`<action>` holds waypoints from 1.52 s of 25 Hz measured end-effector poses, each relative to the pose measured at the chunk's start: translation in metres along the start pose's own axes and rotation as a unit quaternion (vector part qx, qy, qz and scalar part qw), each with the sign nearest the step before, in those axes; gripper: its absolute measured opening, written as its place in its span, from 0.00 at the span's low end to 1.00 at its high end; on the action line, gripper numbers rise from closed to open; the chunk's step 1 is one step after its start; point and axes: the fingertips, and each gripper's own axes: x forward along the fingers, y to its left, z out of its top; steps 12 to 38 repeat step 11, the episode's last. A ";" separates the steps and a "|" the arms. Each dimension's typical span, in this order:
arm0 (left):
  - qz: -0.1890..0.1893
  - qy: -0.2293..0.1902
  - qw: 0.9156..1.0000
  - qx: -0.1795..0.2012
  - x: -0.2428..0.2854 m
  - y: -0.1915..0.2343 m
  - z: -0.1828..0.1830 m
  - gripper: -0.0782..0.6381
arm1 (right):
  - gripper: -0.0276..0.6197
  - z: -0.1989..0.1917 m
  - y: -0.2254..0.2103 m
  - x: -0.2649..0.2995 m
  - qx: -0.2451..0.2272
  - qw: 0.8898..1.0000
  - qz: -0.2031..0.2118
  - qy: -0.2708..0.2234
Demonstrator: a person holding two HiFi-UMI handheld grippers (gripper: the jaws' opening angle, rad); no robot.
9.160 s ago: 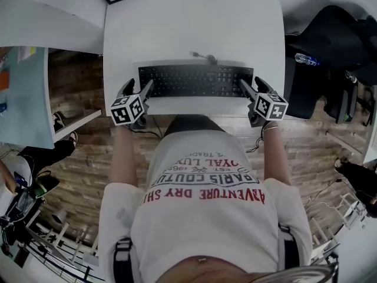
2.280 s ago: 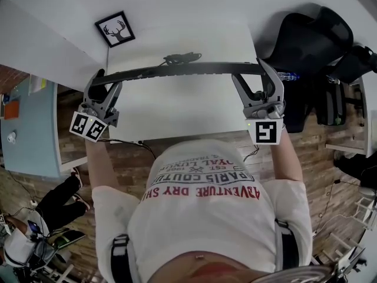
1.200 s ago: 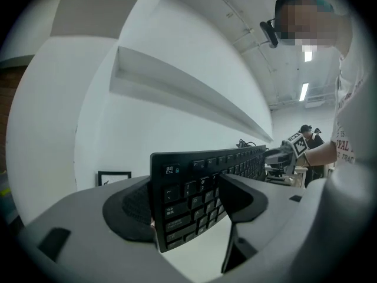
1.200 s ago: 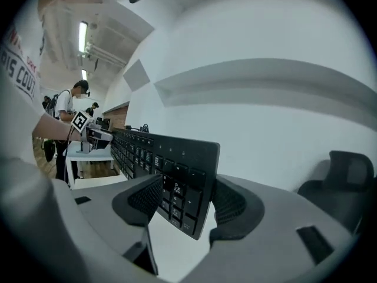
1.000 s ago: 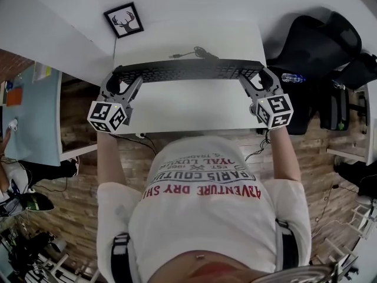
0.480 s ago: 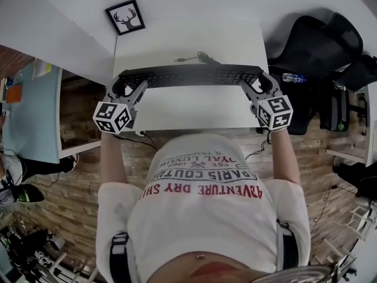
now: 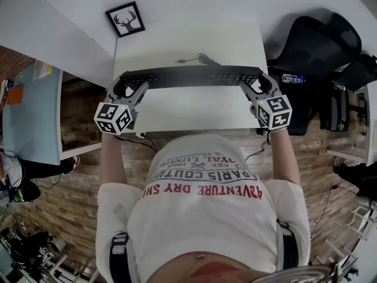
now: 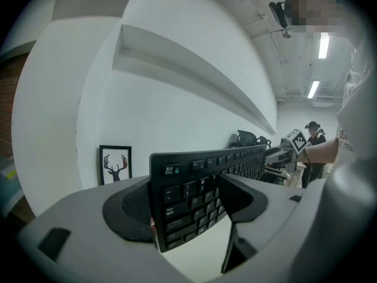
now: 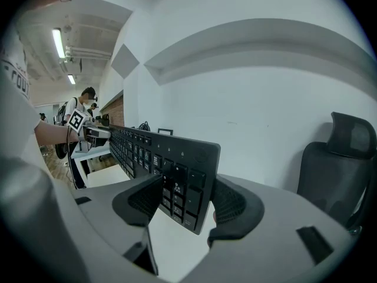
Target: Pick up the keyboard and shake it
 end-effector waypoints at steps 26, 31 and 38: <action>-0.002 0.002 1.000 0.007 0.002 0.003 0.001 0.57 | 0.46 -0.004 0.001 0.001 0.008 1.000 -0.003 0.002; -0.002 0.002 1.000 0.007 0.002 0.003 0.001 0.57 | 0.46 -0.004 0.001 0.001 0.008 1.000 -0.003 0.002; -0.002 0.002 1.000 0.007 0.002 0.003 0.001 0.57 | 0.46 -0.004 0.001 0.001 0.008 1.000 -0.003 0.002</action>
